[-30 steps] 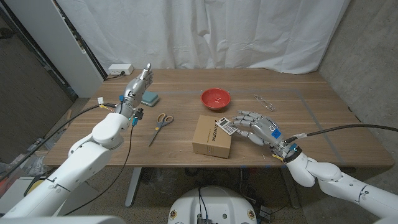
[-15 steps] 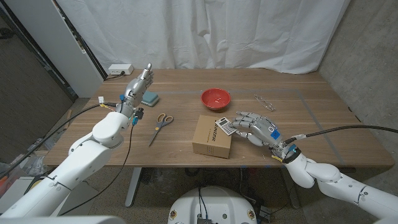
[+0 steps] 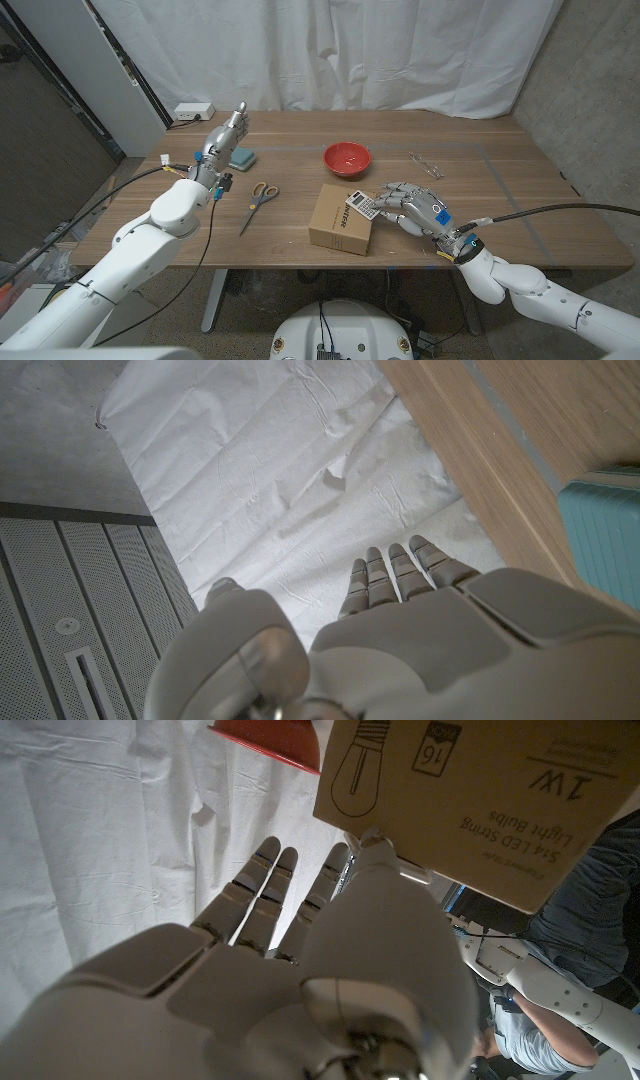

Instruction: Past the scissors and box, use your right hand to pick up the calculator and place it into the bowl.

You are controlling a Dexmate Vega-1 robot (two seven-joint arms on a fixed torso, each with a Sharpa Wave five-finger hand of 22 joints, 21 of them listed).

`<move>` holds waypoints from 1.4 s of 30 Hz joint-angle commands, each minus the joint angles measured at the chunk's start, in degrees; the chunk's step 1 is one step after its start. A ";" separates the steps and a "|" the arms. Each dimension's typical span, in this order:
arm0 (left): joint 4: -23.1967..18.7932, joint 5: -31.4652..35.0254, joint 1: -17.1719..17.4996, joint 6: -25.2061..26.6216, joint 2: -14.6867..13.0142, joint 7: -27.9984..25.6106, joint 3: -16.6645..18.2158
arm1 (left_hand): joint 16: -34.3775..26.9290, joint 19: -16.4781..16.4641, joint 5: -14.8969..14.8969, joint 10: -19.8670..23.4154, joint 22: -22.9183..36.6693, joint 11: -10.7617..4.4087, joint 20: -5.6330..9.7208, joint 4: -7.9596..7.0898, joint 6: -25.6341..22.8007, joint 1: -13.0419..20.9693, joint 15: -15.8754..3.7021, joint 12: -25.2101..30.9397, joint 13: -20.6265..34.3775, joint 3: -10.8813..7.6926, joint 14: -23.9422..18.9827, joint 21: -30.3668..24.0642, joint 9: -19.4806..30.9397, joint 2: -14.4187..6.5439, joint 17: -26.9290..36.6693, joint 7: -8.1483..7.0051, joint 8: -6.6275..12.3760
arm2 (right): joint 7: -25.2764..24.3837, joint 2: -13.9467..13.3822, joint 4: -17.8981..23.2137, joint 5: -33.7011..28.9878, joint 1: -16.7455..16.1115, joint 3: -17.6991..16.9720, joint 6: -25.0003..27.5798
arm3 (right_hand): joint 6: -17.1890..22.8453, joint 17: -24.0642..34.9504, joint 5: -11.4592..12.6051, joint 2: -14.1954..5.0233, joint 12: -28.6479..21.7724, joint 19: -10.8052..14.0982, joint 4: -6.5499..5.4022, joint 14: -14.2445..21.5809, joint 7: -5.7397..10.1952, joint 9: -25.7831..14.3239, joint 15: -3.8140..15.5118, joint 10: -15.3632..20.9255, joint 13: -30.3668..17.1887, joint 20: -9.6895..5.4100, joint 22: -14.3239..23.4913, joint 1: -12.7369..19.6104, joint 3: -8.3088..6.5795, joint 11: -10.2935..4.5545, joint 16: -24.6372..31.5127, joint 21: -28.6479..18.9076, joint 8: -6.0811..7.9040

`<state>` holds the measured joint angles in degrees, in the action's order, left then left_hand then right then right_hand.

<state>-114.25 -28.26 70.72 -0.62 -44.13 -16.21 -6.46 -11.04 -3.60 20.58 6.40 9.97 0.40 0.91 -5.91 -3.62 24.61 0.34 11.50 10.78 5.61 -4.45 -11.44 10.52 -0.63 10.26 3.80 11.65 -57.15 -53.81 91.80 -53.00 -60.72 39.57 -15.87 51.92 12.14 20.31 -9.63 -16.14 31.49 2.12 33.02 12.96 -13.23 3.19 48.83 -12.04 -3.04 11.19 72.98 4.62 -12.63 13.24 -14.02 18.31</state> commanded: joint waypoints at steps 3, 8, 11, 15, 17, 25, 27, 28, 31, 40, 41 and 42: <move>0.62 -0.22 -1.56 0.43 -0.10 0.21 -1.20 | 0.20 0.20 0.12 0.38 0.31 -0.10 0.02 -0.03 -0.47 0.19 0.23 0.13 0.15 0.62 0.16 0.04 0.33 -0.74 0.29 -0.16 -0.18 | -0.49 -0.06 0.17 0.87 -0.16 -0.88 0.19 | 4.41 0.24 -1.00 -0.11 -0.63 1.22 -1.03 2.38 -0.12 0.05 8.12 2.89 -0.01 -7.17 0.18 -1.29 -0.31 0.03 0.40 -0.47 2.31; 0.80 -0.27 -1.62 0.30 0.09 -0.13 -1.38 | 0.19 0.20 0.12 0.40 0.31 -0.07 0.03 -0.04 -0.47 0.21 0.23 0.13 0.15 0.68 0.13 0.04 0.32 -0.78 0.29 -0.17 -0.18 | -0.21 -0.36 0.66 1.34 -0.34 -1.33 0.08 | 6.06 0.43 -1.61 -0.14 -1.05 2.20 -1.62 4.25 -0.10 0.16 8.14 4.99 -0.19 -6.89 0.23 -1.94 -0.52 0.11 0.75 -0.80 2.94; 0.86 -0.30 -1.60 0.18 0.22 -0.32 -1.49 | 0.18 0.23 0.12 0.43 0.31 -0.01 -0.02 -0.04 -0.46 0.23 0.24 0.14 0.15 0.72 0.10 0.05 0.32 -0.80 0.29 -0.15 -0.19 | 0.02 -0.59 1.06 1.66 -0.47 -1.68 -0.08 | 7.22 0.42 -2.19 0.27 -1.64 2.86 -1.82 5.48 -0.09 0.30 8.29 7.29 -0.35 -6.88 0.28 -2.16 -0.66 0.13 0.66 -1.01 3.33; 1.03 -0.34 -1.65 -0.05 0.41 -0.49 -1.61 | 0.20 0.21 0.12 0.41 0.31 -0.02 0.01 -0.04 -0.44 0.24 0.26 0.13 0.15 0.76 0.14 0.04 0.32 -0.82 0.29 -0.18 -0.20 | 0.23 -0.79 1.71 2.42 -0.93 -2.36 -0.05 | 7.87 0.66 -2.53 -0.13 -1.40 3.39 -2.02 6.70 -0.11 0.20 8.47 7.66 -0.08 -7.09 0.33 -2.17 -1.04 0.14 0.91 -1.20 3.64; 1.20 -0.34 -1.72 -0.30 0.53 -0.53 -1.67 | 0.19 0.23 0.12 0.42 0.31 -0.01 -0.02 -0.04 -0.46 0.24 0.24 0.14 0.15 0.78 0.12 0.05 0.32 -0.83 0.29 -0.16 -0.20 | 0.51 -0.97 2.24 2.82 -1.35 -2.77 0.15 | 8.06 0.68 -2.70 -0.16 -1.52 3.54 -2.07 7.13 -0.11 0.14 8.50 8.08 -0.12 -7.11 0.35 -2.17 -1.14 0.15 0.96 -1.25 3.75; 2.49 -0.59 -2.37 -1.35 1.13 -0.23 -2.06 | 0.17 0.22 0.13 0.43 0.31 -0.07 0.00 -0.05 -0.47 0.27 0.27 0.13 0.15 0.88 0.09 0.03 0.32 -0.88 0.29 -0.11 -0.20 | 2.45 -1.75 5.00 5.19 -3.71 -4.64 0.75 | 8.77 0.87 -3.66 -0.05 -2.00 3.58 -2.08 9.24 -0.20 -0.69 9.06 9.70 -0.42 -7.44 0.42 -1.84 -1.69 0.27 1.07 -1.21 4.48; 2.92 -0.65 -2.60 -1.67 1.26 -0.04 -2.20 | 0.16 0.20 0.13 0.42 0.31 0.05 -0.02 -0.05 -0.50 0.28 0.26 0.13 0.15 0.90 0.06 0.03 0.32 -0.90 0.29 -0.11 -0.19 | 2.88 -1.75 5.58 5.38 -4.14 -5.02 0.99 | 8.86 0.84 -3.79 -0.03 -2.09 3.57 -2.11 9.45 -0.21 -0.82 9.05 9.91 -0.49 -7.46 0.43 -1.83 -1.75 0.29 1.02 -1.20 4.57; 3.11 -0.69 -2.72 -1.78 1.31 0.02 -2.25 | 0.17 0.23 0.13 0.43 0.31 0.08 -0.04 -0.05 -0.48 0.28 0.25 0.13 0.15 0.91 0.07 0.04 0.32 -0.90 0.29 -0.14 -0.20 | 3.20 -1.76 5.83 5.51 -4.29 -5.18 1.01 | 8.92 0.80 -3.89 -0.03 -2.10 3.59 -2.12 9.62 -0.22 -0.93 9.06 10.03 -0.49 -7.49 0.43 -1.81 -1.80 0.30 0.96 -1.20 4.65; 3.64 -0.77 -3.04 -2.18 1.46 0.21 -2.41 | 0.17 0.23 0.13 0.39 0.31 -0.06 -0.02 -0.05 -0.48 0.29 0.23 0.11 0.15 0.95 0.08 0.04 0.32 -0.92 0.29 -0.13 -0.20 | 3.60 -1.38 6.28 6.11 -4.60 -5.63 0.82 | 8.99 0.85 -4.13 -0.02 -2.16 3.58 -2.12 10.34 -0.23 -1.22 9.17 10.27 -0.54 -7.55 0.45 -1.67 -1.98 0.33 0.99 -1.17 4.82; 5.00 -1.20 -3.51 -3.42 1.70 0.58 -2.22 | 0.18 0.21 0.14 0.49 0.31 0.02 0.00 -0.06 -0.55 0.33 0.28 0.15 0.15 1.08 0.09 0.02 0.32 -0.98 0.29 -0.06 -0.19 | 6.46 -1.22 8.96 7.27 -5.71 -7.64 2.01 | 8.99 0.73 -4.63 0.19 -2.29 3.50 -2.11 11.14 -0.29 -1.70 9.34 10.67 -0.76 -7.62 0.48 -1.40 -2.28 0.40 0.51 -1.06 4.94; 5.10 -1.22 -3.53 -3.50 1.68 0.60 -2.18 | 0.17 0.22 0.14 0.50 0.31 0.04 0.00 -0.06 -0.51 0.33 0.26 0.15 0.15 1.10 0.08 0.03 0.32 -0.99 0.29 -0.09 -0.20 | 6.85 -1.31 9.27 7.53 -5.90 -7.92 2.11 | 9.01 0.71 -4.65 0.20 -2.26 3.50 -2.10 11.20 -0.29 -1.75 9.37 10.67 -0.74 -7.61 0.48 -1.36 -2.31 0.41 0.48 -1.05 4.96; 5.20 -1.28 -3.55 -3.59 1.65 0.65 -2.11 | 0.18 0.24 0.14 0.50 0.31 0.06 -0.02 -0.06 -0.53 0.34 0.24 0.15 0.15 1.11 0.09 0.03 0.32 -1.00 0.29 -0.06 -0.20 | 7.21 -1.40 9.52 7.81 -6.04 -8.18 2.12 | 9.02 0.71 -4.69 0.19 -2.28 3.41 -2.11 11.31 -0.30 -1.82 9.37 10.70 -0.77 -7.63 0.49 -1.34 -2.35 0.41 0.45 -1.01 4.99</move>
<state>-111.01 -29.08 67.96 -2.88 -42.91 -16.05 -8.61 -11.04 -3.60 20.58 6.40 9.97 0.40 0.91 -5.79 -3.62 24.84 0.34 11.50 10.78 6.26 -4.45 -11.45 10.51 -0.86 10.26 3.79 11.61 -53.04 -55.12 98.57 -47.02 -65.30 33.60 -14.59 56.45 12.77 15.84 -9.75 -18.08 34.55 0.00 43.67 17.29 -12.81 4.83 59.17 -12.68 -3.06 11.61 71.21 2.63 -12.17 13.78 -14.95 23.22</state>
